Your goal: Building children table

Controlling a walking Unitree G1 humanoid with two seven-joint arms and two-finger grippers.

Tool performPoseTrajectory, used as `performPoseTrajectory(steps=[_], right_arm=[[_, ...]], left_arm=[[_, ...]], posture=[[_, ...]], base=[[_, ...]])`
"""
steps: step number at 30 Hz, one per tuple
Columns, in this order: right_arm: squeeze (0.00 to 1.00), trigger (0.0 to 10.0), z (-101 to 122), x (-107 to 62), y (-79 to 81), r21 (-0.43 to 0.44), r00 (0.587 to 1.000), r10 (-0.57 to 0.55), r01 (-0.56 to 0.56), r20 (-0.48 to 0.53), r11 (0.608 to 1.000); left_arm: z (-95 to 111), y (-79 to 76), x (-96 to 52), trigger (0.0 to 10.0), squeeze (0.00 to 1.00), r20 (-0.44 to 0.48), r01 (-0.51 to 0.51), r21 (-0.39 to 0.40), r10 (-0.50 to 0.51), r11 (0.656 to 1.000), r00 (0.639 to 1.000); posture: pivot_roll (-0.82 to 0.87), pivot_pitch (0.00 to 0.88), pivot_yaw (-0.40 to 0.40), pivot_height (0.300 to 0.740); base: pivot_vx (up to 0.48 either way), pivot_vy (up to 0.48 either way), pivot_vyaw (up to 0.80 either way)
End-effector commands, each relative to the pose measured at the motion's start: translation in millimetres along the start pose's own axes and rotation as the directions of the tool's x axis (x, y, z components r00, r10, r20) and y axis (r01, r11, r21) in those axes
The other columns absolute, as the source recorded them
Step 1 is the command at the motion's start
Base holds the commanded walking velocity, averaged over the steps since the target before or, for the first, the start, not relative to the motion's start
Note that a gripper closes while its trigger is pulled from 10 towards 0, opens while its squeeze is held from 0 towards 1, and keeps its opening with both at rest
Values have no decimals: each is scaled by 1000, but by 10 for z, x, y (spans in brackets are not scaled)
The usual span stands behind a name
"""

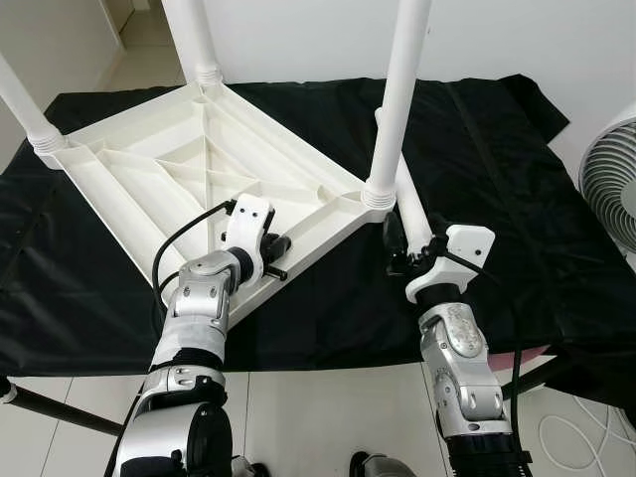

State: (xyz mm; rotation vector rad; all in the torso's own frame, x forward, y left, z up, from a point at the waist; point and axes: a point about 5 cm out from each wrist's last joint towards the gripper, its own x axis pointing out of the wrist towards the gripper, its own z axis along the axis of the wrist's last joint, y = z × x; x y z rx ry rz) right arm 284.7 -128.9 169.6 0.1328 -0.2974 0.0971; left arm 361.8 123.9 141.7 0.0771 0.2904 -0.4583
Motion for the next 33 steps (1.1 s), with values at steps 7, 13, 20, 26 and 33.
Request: performPoseTrajectory(steps=[7, 13, 20, 26, 33], right_arm=[[0, 10000, -38, 17, 11, -9, 1000, 9, -9, -9, 1000], [0, 10000, -38, 6, -22, -16, 1000, -4, 4, -10, 1000], [0, 10000, -56, -6, -6, -14, 1000, -4, 4, -14, 1000], [0, 10000, -77, -1, 4, -16, 1000, 4, -4, -21, 1000], [0, 10000, -93, 1, 22, -14, 1000, 14, -14, -25, 1000]], left_arm=[[-108, 227, -4, 10000, 1000, -67, -579, 72, 583, 812, 810], [-96, 22, 64, 10000, 0, -58, -401, 147, 413, 904, 909], [-36, -135, 4, 10000, 0, -28, -149, 227, 159, 962, 987], [102, -144, -242, 10000, 0, 44, 68, 285, -83, 956, 996], [197, -24, -518, 10000, 0, 91, 127, 344, -167, 930, 982]], posture=[[-137, 76, 60, 740], [-141, 91, 68, 740], [-131, 99, 67, 740], [-116, 101, 60, 740], [-111, 101, 59, 740]], base=[[0, 0, 0], [0, 0, 0], [0, 0, 0], [0, 0, 0], [0, 0, 0]])
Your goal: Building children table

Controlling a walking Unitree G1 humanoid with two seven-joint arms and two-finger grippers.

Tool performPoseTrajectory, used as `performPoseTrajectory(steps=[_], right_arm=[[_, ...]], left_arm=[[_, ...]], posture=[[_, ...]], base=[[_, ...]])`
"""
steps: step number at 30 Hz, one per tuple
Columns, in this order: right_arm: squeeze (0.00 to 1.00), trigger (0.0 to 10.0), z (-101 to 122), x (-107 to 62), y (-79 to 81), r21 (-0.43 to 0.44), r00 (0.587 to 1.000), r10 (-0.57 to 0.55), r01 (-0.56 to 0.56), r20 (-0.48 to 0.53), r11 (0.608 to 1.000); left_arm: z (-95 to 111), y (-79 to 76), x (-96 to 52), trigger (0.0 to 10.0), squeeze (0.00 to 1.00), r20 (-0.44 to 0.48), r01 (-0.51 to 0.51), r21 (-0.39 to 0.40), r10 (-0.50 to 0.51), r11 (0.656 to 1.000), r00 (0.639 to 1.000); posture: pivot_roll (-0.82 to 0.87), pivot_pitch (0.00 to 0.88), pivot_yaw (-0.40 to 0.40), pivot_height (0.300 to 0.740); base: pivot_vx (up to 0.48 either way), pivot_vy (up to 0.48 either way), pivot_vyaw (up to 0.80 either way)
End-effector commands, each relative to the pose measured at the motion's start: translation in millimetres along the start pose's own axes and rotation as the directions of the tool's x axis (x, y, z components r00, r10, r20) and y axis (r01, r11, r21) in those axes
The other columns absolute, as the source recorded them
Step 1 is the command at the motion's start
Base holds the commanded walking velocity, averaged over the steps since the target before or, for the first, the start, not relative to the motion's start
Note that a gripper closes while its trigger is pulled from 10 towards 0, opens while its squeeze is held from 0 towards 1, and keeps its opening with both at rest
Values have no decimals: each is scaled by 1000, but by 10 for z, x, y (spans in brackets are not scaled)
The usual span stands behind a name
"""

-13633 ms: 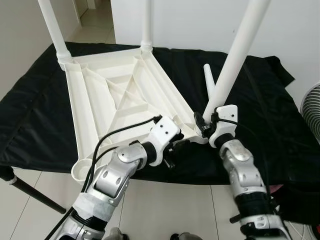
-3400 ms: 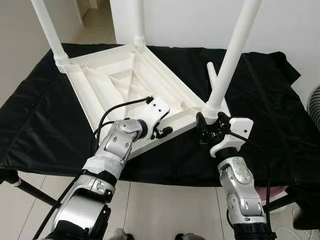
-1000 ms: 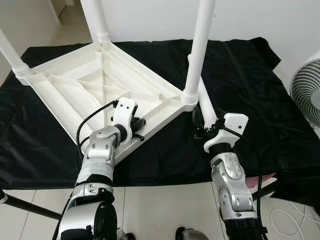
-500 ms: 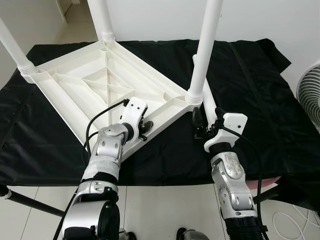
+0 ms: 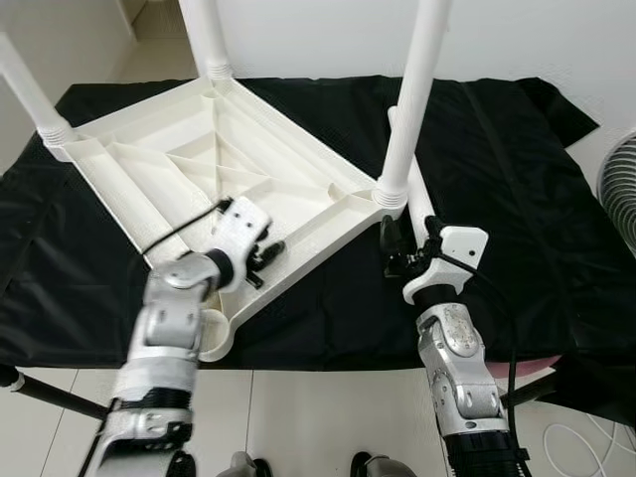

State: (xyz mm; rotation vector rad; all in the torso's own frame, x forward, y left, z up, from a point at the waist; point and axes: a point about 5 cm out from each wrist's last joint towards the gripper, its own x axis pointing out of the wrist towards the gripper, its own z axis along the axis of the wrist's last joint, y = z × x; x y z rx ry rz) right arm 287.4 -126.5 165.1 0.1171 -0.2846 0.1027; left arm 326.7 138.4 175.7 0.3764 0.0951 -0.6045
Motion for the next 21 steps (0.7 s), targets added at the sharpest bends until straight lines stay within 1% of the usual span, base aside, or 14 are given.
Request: performPoseTrajectory(steps=[1, 3, 5, 6, 7, 9, 10, 12, 13, 16, 17, 19, 20, 21], right_arm=[[0, 10000, -39, -13, 8, 0, 1000, 7, -7, -11, 1000], [0, 10000, -40, -11, 9, 0, 1000, 7, -7, -12, 1000], [0, 10000, -40, -11, 9, 0, 1000, 7, -7, -12, 1000], [0, 10000, -43, -9, 11, 1, 1000, 8, -8, -13, 1000], [0, 10000, -43, -9, 11, 1, 1000, 8, -8, -13, 1000], [0, 10000, -49, -9, 20, 3, 1000, 13, -13, -15, 1000], [0, 10000, -49, -9, 20, 3, 1000, 13, -13, -15, 1000], [0, 10000, -55, -14, 25, 4, 1000, 16, -16, -17, 1000], [0, 10000, -55, -14, 25, 4, 1000, 16, -16, -17, 1000], [0, 10000, -64, -9, 34, 4, 1000, 22, -22, -21, 1000], [0, 10000, -64, -9, 34, 4, 1000, 22, -22, -21, 1000], [0, 10000, -71, -5, 40, 4, 999, 27, -27, -25, 1000], [0, 10000, -74, -4, 41, 4, 999, 29, -29, -27, 1000], [0, 10000, -74, -4, 41, 4, 999, 29, -29, -27, 1000]], left_arm=[[-9, -10, -56, 10000, 0, 11, 52, -7, -52, 999, 999], [0, 34, -102, 10000, 0, 17, 44, -16, -44, 999, 999], [0, 34, -102, 10000, 0, 17, 44, -16, -44, 999, 999], [-8, 90, -154, 10000, 0, 17, 32, -8, -32, 999, 999], [-8, 90, -154, 10000, 0, 17, 32, -8, -32, 999, 999], [-88, 268, -279, 10000, 0, -31, -26, 20, 27, 999, 999], [-88, 268, -279, 10000, 0, -31, -26, 20, 27, 999, 999], [-156, 395, -389, 10000, 0, -74, -60, 43, 63, 997, 995], [-156, 395, -389, 10000, 0, -74, -60, 43, 63, 997, 995], [-234, 570, -556, 10000, 0, -133, -88, 92, 100, 992, 986], [-234, 570, -556, 10000, 0, -133, -88, 92, 100, 992, 986], [-314, 678, -693, 10000, 0, -191, -99, 139, 125, 985, 974], [-340, 702, -738, 10000, 0, -213, -98, 153, 129, 983, 969], [-340, 702, -738, 10000, 0, -213, -98, 153, 129, 983, 969]], posture=[[-111, 101, 59, 740], [-107, 103, 58, 740], [-107, 103, 58, 740], [-107, 103, 58, 740], [-107, 103, 58, 740], [-101, 103, 55, 740], [-101, 103, 55, 740], [-98, 100, 50, 740], [-98, 100, 50, 740], [-98, 100, 50, 740], [-98, 100, 50, 740], [-92, 100, 45, 740], [-92, 100, 45, 740], [-92, 100, 45, 740]], base=[[0, 0, 0], [0, 0, 0], [0, 0, 0], [0, 0, 0], [0, 0, 0], [0, 0, 0], [0, 0, 0], [0, 0, 0], [0, 0, 0], [0, 0, 0], [0, 0, 0], [0, 0, 0], [0, 0, 0], [0, 0, 0]])
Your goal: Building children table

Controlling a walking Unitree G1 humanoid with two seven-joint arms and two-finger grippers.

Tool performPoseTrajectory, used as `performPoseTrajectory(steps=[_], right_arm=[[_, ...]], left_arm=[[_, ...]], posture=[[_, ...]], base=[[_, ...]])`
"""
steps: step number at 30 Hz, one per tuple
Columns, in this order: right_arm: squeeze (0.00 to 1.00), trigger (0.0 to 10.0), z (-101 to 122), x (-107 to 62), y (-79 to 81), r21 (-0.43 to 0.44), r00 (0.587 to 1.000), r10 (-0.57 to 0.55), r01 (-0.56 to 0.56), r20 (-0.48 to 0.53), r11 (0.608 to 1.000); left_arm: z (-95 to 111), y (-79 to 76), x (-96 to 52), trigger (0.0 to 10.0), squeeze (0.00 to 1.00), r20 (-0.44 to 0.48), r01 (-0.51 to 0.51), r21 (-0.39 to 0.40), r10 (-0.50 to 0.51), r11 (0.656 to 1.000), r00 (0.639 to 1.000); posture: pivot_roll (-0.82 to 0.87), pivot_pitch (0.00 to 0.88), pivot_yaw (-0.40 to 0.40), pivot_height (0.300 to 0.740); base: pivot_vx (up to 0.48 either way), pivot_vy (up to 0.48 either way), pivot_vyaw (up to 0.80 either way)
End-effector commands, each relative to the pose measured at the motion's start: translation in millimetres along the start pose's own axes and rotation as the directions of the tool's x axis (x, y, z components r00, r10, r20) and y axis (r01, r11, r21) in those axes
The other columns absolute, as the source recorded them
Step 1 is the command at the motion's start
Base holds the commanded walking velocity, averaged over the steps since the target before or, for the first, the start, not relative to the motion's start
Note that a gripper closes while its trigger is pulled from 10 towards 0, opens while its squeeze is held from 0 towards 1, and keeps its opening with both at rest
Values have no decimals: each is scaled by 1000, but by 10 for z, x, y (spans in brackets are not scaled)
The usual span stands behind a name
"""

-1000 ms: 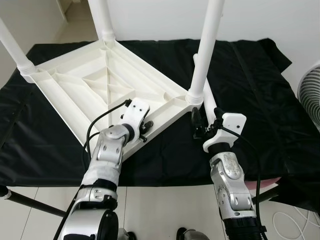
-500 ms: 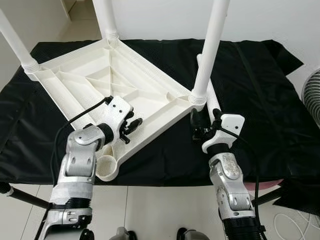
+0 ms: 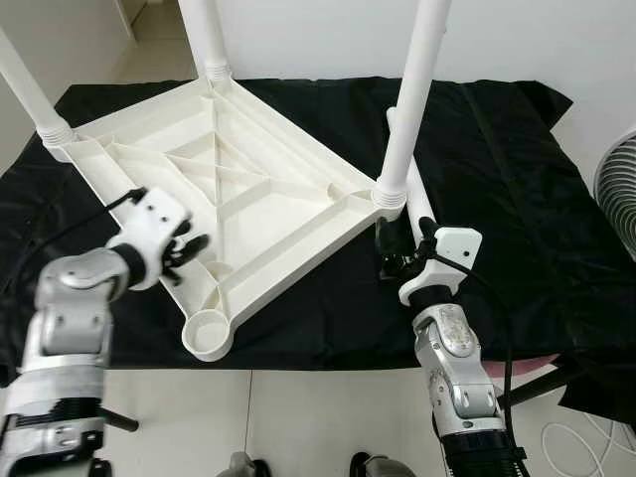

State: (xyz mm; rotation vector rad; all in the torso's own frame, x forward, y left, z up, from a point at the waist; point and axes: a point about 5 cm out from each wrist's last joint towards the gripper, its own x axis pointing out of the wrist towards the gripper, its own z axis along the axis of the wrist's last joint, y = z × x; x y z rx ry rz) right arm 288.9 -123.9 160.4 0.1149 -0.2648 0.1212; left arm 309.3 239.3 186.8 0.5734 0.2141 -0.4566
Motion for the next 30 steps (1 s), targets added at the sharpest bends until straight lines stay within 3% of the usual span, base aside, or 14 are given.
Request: performPoseTrajectory(steps=[1, 5, 9, 11, 13, 15, 18, 21, 27, 30], right_arm=[[0, 10000, -22, -6, 22, 2, 1000, 12, -12, -6, 1000], [0, 10000, -30, -1, 28, 2, 1000, 19, -19, -9, 1000], [0, 10000, -35, 7, 37, 1, 1000, 27, -27, -11, 1000], [0, 10000, -36, 8, 40, 0, 999, 32, -32, -12, 999], [0, 10000, -36, 8, 40, 0, 999, 32, -32, -12, 999], [0, 10000, -38, 13, 36, -2, 999, 34, -34, -12, 999], [0, 10000, -40, 18, 32, -3, 999, 33, -33, -12, 999], [0, 10000, -36, 34, 31, -1, 1000, 29, -29, -11, 1000], [0, 10000, -28, 50, 36, 1, 1000, 26, -26, -8, 1000], [0, 10000, -26, 55, 28, 1, 1000, 19, -19, -7, 1000]], left_arm=[[-75, -6, -18, 10000, 0, -30, 7, 3, -7, 1000, 1000], [-141, -11, -71, 10000, 0, -70, 21, 39, -19, 999, 997], [-185, -98, -103, 10000, 0, -96, 77, 71, -70, 994, 993], [-220, -213, -98, 10000, 0, -112, 141, 93, -130, 986, 985], [-220, -213, -98, 10000, 0, -112, 141, 93, -130, 986, 985], [-216, -359, -63, 10000, 0, -106, 199, 104, -188, 974, 976], [-199, -424, -41, 10000, 0, -96, 221, 102, -212, 970, 973], [-127, -653, 41, 10000, 0, -68, 294, 106, -288, 950, 955], [-73, -892, 124, 10000, 0, -48, 362, 117, -359, 925, 932], [40, -1115, 230, 10000, 0, -3, 407, 112, -409, 907, 912]], posture=[[-92, 100, 45, 740], [-87, 93, 38, 740], [-85, 91, 37, 740], [-83, 86, 34, 740], [-83, 86, 34, 740], [-83, 86, 34, 740], [-83, 86, 34, 740], [-80, 95, 36, 740], [-81, 100, 39, 740], [-82, 106, 46, 740]], base=[[0, 0, 0], [0, 0, 0], [0, 0, 0], [0, 0, 0], [0, 0, 0], [0, 0, 0], [0, 0, 0], [0, 0, 0], [0, 0, 0], [0, 0, 0]])
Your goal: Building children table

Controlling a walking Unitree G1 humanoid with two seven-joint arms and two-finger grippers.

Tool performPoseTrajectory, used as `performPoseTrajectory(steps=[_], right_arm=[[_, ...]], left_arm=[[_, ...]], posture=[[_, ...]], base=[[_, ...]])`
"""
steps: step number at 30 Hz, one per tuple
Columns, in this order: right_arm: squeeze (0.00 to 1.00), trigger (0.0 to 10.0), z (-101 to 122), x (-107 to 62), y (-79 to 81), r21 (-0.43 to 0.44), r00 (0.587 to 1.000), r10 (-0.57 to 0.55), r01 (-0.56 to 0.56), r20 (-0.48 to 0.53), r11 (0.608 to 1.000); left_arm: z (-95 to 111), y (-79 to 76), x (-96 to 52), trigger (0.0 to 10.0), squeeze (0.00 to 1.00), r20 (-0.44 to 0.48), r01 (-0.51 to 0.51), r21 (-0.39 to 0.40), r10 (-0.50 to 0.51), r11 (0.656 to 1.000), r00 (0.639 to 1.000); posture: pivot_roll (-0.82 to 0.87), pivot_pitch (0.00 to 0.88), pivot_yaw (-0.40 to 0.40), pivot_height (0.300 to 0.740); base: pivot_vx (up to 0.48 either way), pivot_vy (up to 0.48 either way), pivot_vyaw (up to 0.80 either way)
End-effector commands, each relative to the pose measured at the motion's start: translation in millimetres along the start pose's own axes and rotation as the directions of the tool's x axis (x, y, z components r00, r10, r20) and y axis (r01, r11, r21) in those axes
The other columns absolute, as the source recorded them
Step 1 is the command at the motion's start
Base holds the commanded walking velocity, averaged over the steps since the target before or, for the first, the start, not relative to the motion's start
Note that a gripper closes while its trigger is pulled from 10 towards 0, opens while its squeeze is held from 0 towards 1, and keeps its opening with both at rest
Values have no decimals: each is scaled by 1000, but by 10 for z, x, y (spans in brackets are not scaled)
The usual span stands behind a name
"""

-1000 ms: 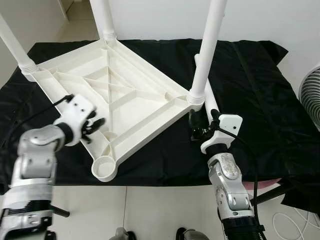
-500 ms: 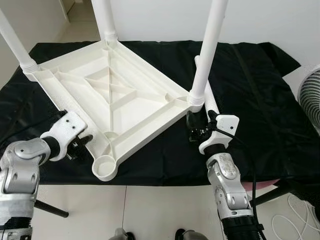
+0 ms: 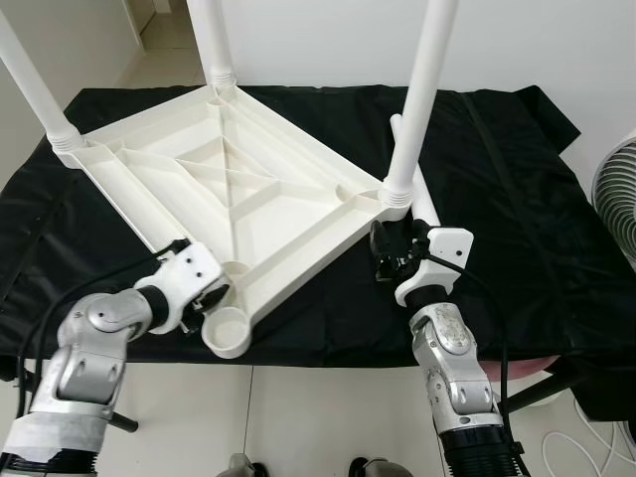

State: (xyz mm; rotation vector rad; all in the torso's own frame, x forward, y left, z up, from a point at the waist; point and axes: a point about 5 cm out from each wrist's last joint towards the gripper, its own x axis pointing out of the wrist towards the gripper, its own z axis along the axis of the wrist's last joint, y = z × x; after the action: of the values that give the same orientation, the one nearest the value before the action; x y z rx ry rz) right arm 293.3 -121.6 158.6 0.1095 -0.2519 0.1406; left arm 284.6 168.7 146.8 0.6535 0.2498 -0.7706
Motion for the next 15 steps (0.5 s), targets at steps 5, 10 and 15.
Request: performPoseTrajectory(steps=[5, 10, 15], right_arm=[[0, 10000, -5, 11, 13, 3, 1000, -5, 5, 5, 1000], [0, 10000, -8, 4, 12, 7, 1000, -11, 11, 5, 1000], [0, 10000, -7, 1, 15, 8, 1000, -12, 12, 5, 1000]], left_arm=[[158, -329, 265, 10000, 0, 51, 134, -19, -133, 991, 990], [336, -370, 372, 10000, 0, 105, 107, -39, -102, 994, 989], [401, -336, 420, 10000, 0, 122, 55, -54, -48, 997, 991]], posture=[[-85, 109, 52, 740], [-88, 111, 55, 740], [-88, 111, 55, 740]], base=[[0, 0, 0], [0, 0, 0], [0, 0, 0]])
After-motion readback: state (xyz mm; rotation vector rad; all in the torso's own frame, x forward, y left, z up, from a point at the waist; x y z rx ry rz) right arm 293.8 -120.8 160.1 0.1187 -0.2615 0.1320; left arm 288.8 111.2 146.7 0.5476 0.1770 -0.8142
